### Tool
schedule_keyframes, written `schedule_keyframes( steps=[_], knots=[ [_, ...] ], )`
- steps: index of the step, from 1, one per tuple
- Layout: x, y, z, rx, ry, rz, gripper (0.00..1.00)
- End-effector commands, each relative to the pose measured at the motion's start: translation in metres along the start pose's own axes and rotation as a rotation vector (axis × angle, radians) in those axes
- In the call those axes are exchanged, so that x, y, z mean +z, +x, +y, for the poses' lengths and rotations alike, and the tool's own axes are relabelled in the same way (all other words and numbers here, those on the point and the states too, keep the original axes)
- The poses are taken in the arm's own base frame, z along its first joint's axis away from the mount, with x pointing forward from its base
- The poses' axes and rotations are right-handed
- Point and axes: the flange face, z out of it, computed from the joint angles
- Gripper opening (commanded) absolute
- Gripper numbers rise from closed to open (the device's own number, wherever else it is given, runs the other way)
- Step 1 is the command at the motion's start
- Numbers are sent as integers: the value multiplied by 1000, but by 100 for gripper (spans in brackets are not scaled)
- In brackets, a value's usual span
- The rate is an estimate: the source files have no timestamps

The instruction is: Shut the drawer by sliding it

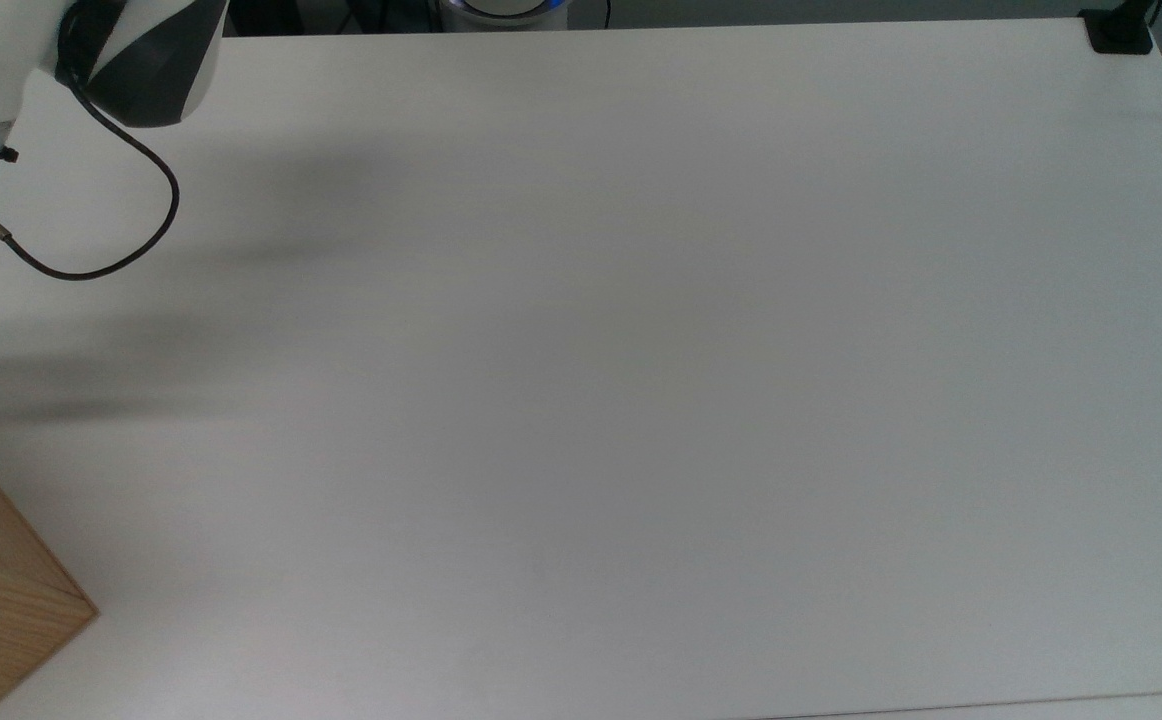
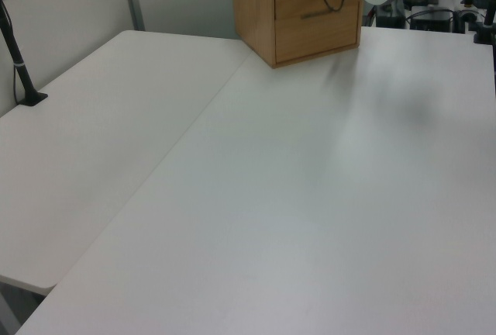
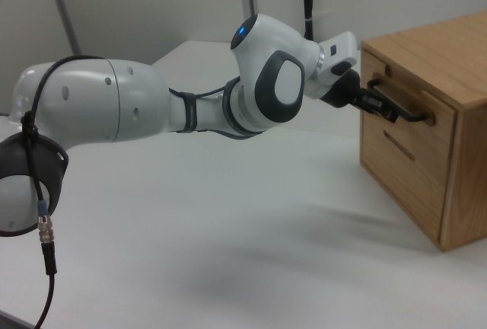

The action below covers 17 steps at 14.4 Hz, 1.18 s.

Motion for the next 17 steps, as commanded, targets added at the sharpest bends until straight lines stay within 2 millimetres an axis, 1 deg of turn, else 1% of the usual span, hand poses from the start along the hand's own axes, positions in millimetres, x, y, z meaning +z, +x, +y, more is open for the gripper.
schedule_keyframes(
  steps=[1, 2, 3, 4, 5, 6, 7, 8, 9, 10, 11, 12, 13, 14, 17],
  knots=[
    [-22, 21, 5, 20, -3, 56, 9],
    [-37, 29, 2, 35, 16, 67, 9],
    [-48, 29, -6, 35, 23, 48, 11],
    [-54, 21, -27, 15, 27, -3, 15],
    [-60, 18, -38, 6, 23, -41, 20],
    [-67, 17, -46, 15, 28, -80, 23],
    [-76, 16, -55, 39, 49, -119, 23],
    [-81, 13, -66, 62, 79, -172, 23],
    [-86, 10, -72, 70, 102, -220, 24],
    [-94, 8, -78, 63, 129, -270, 30],
    [-99, 4, -82, 51, 157, -322, 47],
    [-104, 0, -86, 45, 184, -377, 62],
    [-115, -3, -88, 35, 214, -447, 84],
    [-130, -8, -94, 12, 233, -511, 100],
    [-156, -27, -117, -154, 278, -642, 100]
  ],
)
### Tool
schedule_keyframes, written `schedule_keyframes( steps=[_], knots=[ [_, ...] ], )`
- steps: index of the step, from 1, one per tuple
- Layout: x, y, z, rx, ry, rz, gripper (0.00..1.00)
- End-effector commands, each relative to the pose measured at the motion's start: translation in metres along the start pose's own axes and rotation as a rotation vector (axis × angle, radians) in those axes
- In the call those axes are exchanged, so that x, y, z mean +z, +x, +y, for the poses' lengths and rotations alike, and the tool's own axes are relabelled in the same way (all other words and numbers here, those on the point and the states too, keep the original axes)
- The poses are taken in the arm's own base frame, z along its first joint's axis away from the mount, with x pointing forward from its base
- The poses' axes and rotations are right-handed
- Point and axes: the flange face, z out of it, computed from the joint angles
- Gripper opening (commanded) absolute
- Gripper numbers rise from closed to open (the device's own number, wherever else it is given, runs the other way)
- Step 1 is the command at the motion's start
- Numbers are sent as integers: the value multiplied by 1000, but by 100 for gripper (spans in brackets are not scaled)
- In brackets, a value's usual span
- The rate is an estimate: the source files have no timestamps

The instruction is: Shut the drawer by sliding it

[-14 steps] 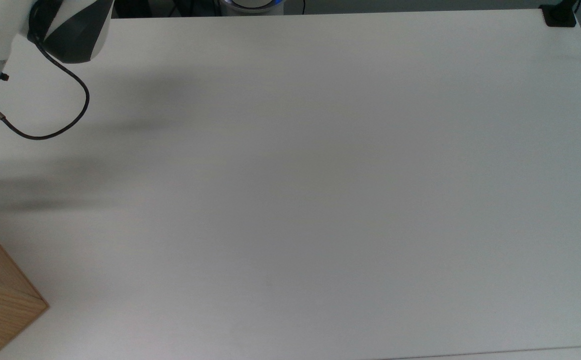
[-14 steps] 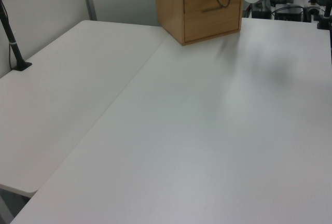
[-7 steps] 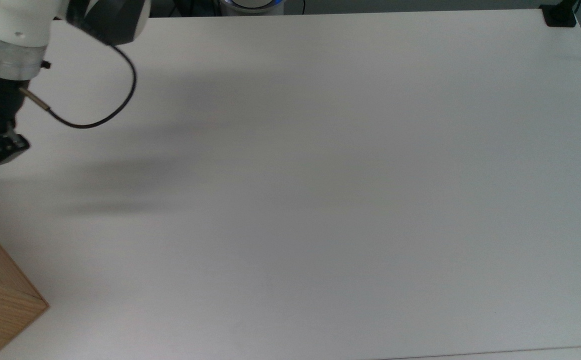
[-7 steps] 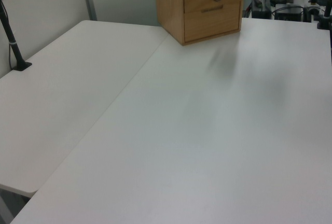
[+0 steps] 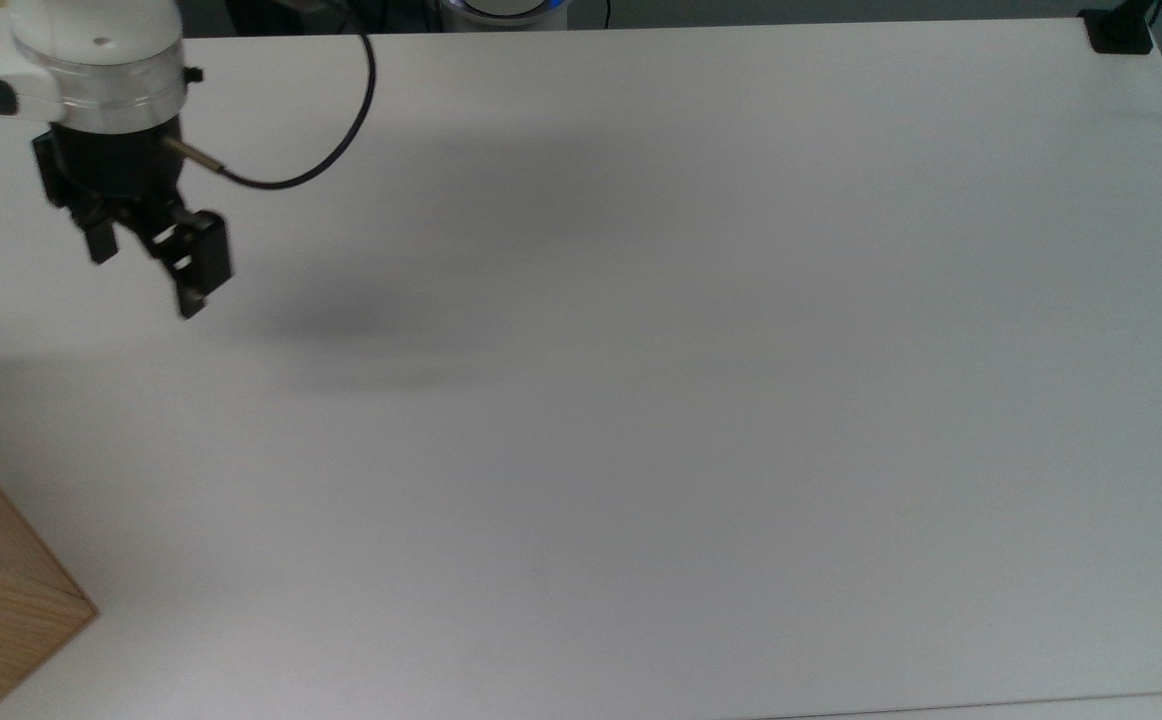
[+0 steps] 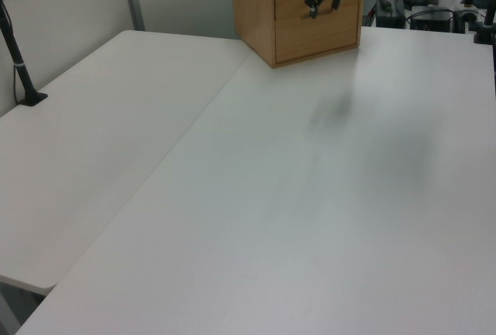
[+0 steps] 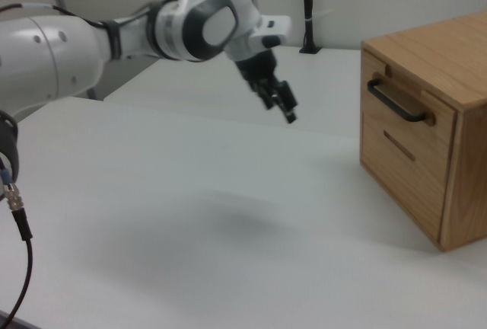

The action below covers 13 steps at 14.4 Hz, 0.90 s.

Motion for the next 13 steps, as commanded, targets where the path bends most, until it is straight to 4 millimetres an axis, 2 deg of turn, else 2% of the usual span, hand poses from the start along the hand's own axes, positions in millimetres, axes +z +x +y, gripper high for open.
schedule_keyframes(
  steps=[1, 3, 6, 8, 13],
  knots=[
    [-25, -43, -30, -214, 23, -194, 100],
    [-33, -61, -47, -276, 26, -268, 100],
    [-55, -77, -59, -332, 55, -315, 100],
    [-69, -90, -73, -410, 91, -341, 100],
    [-82, -112, -118, -559, 115, -335, 100]
  ],
)
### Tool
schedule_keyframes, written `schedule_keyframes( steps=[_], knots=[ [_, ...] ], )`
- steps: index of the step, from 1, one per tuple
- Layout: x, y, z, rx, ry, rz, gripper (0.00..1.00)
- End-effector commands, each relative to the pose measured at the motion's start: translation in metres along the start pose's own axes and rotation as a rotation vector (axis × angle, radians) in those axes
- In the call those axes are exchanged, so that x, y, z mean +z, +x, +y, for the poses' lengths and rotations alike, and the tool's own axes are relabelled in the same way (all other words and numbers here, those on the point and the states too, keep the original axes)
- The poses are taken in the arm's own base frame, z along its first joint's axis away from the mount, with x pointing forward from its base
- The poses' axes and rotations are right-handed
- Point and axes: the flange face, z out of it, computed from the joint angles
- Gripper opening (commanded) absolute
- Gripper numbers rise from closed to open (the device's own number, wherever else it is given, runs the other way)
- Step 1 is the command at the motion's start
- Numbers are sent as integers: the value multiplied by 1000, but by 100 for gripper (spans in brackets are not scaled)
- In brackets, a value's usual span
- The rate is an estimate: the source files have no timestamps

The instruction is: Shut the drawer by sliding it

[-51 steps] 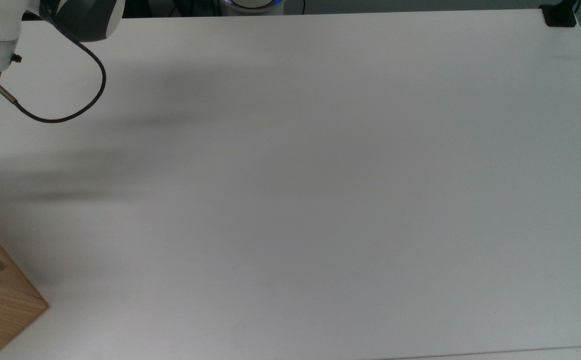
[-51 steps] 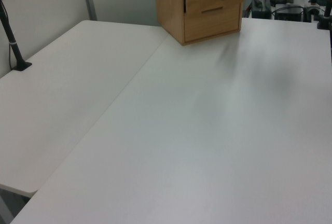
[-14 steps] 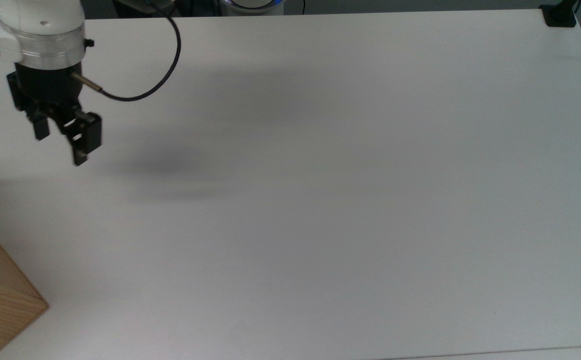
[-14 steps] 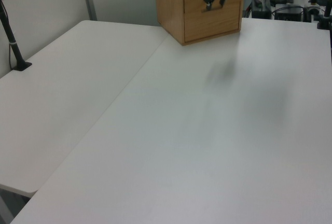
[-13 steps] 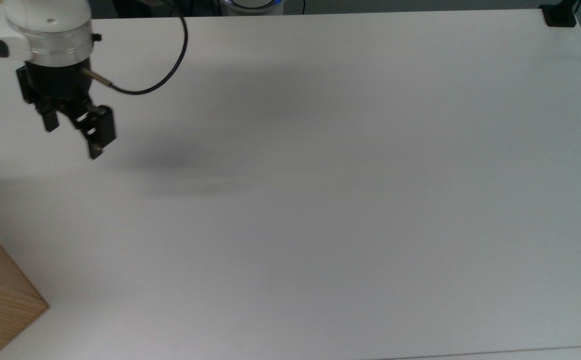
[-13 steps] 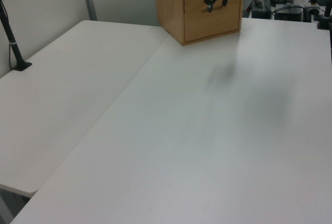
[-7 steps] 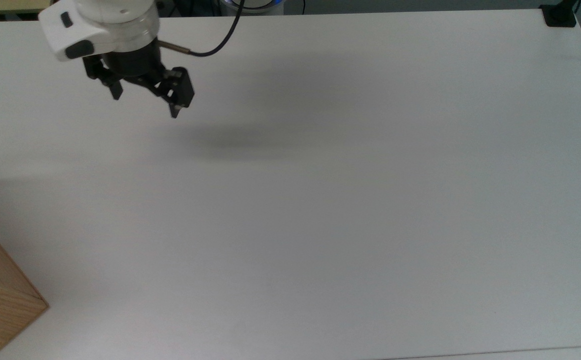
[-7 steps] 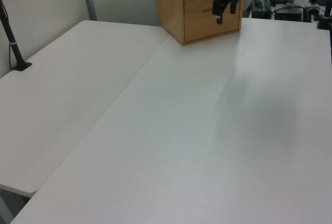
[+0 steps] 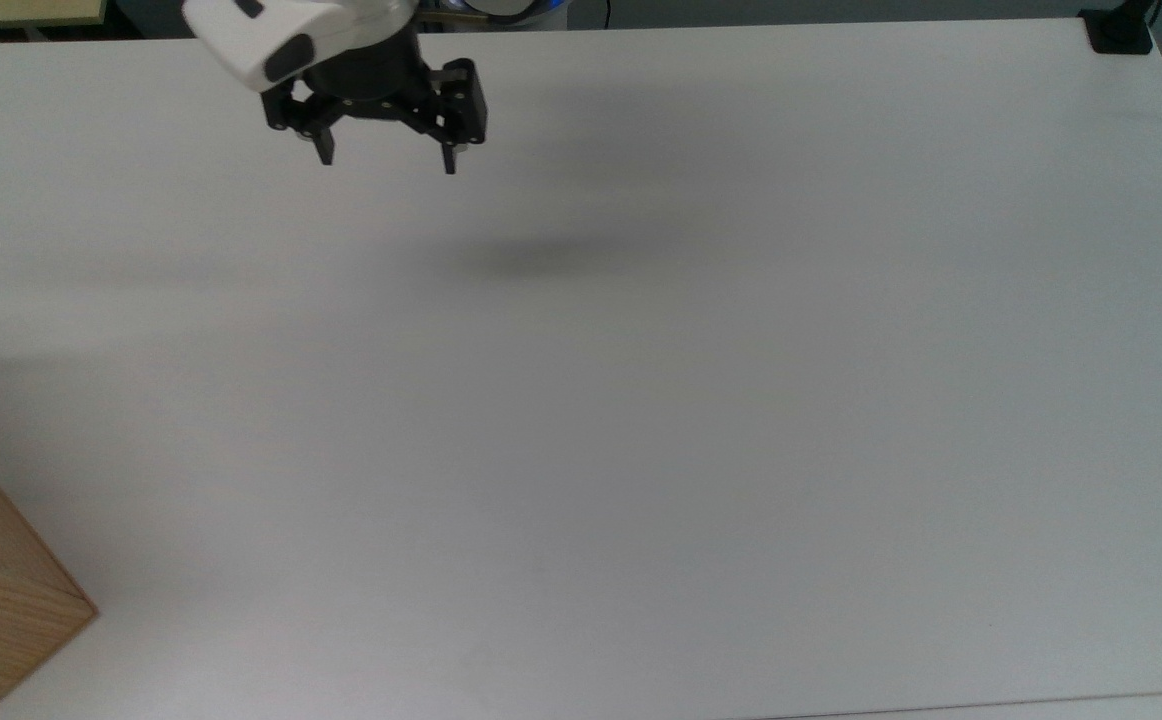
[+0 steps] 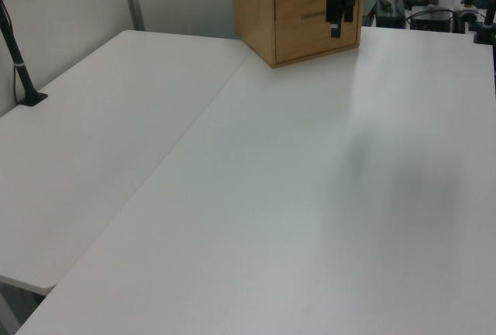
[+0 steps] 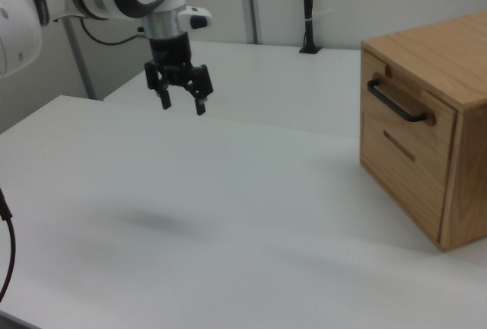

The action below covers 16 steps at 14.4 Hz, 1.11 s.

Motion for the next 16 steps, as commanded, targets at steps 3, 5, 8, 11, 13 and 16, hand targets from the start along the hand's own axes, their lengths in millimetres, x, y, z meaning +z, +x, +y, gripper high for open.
schedule_keyframes(
  steps=[3, 5, 8, 11, 13, 16],
  knots=[
    [-2, -8, -28, -72, 13, -12, 100],
    [-4, -8, -23, -65, 14, -5, 100],
    [-7, -13, -21, -57, 25, -27, 100],
    [-9, -15, -13, -37, 77, -31, 100],
    [-19, -20, 10, 6, 90, -13, 100],
    [-28, -25, 21, 21, 110, 1, 100]
  ],
)
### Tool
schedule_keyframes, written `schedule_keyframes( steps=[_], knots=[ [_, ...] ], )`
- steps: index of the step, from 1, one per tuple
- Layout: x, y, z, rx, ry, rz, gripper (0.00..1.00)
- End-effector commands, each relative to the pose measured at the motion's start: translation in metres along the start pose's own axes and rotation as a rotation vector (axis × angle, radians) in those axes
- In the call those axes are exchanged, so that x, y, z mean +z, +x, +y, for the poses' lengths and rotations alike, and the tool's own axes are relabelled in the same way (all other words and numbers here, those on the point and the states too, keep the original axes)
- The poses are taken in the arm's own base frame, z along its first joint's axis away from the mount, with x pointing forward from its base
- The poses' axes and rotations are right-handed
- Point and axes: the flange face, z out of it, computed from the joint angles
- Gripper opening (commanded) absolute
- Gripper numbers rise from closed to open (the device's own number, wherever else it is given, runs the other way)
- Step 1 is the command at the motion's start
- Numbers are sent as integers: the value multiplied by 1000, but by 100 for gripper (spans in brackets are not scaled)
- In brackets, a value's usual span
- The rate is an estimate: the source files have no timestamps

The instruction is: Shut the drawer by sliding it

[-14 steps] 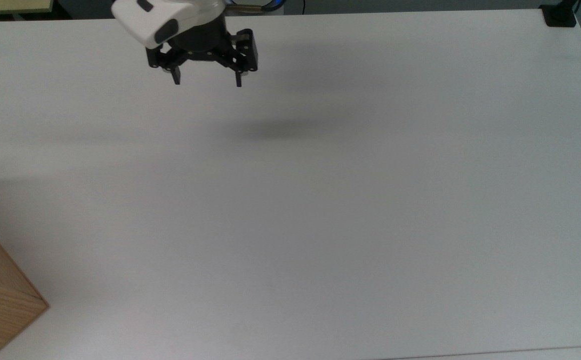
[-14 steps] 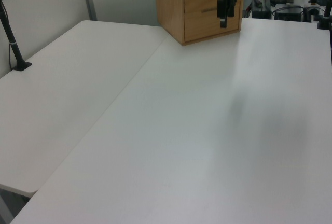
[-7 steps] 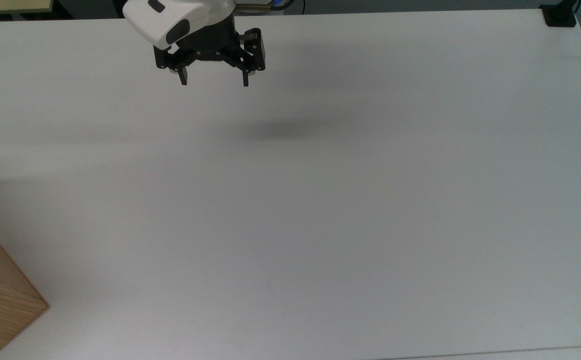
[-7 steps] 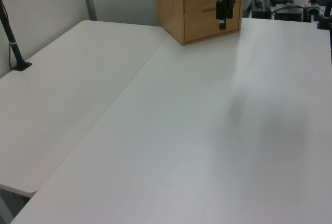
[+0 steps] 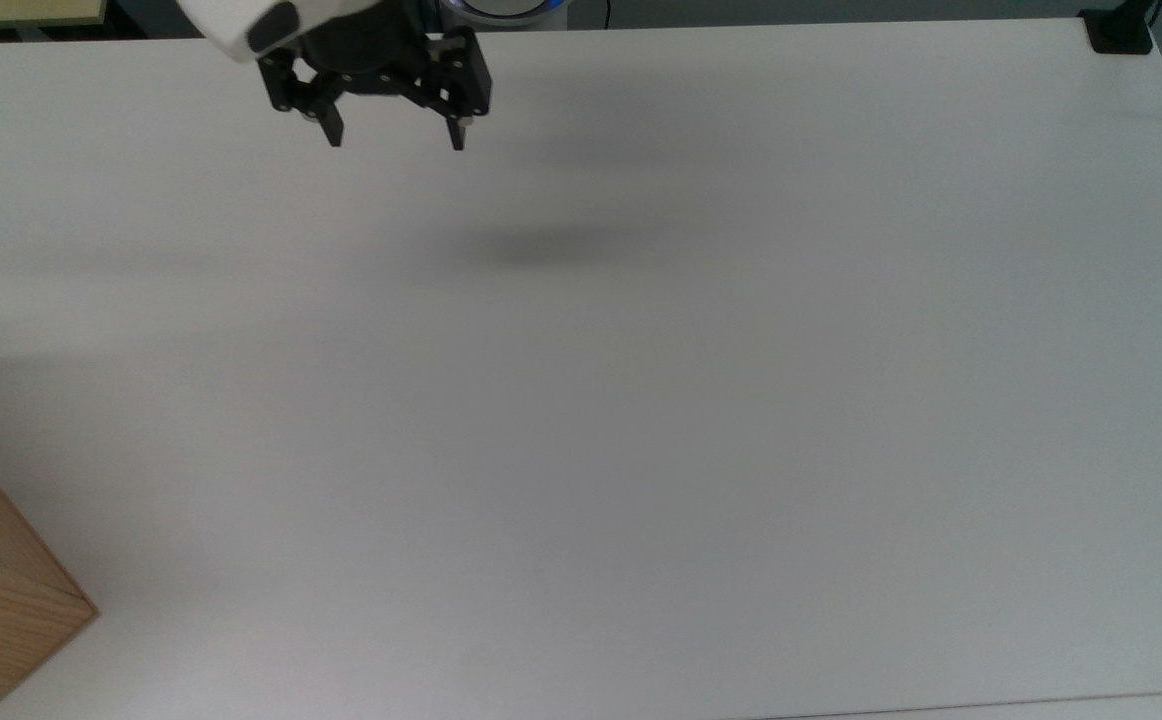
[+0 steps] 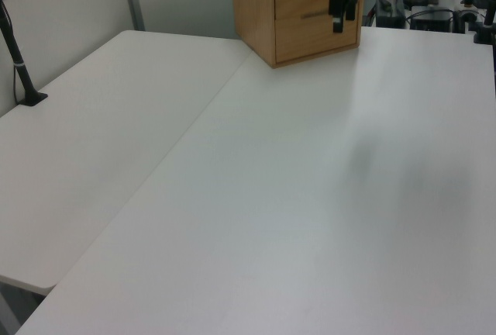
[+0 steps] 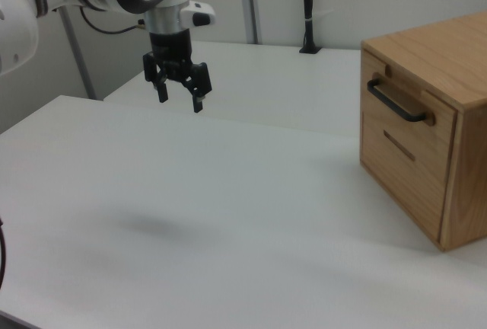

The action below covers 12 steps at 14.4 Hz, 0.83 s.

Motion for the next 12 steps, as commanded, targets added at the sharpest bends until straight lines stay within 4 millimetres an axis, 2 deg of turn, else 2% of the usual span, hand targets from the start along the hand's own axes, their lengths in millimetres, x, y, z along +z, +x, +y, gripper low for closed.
schedule_keyframes(
  steps=[1, 7, 12],
  knots=[
    [-14, -15, 2, -10, 17, -4, 100],
    [-5, -13, -16, -59, -27, -21, 100],
    [-8, -13, -8, -48, -24, -14, 100]
  ],
)
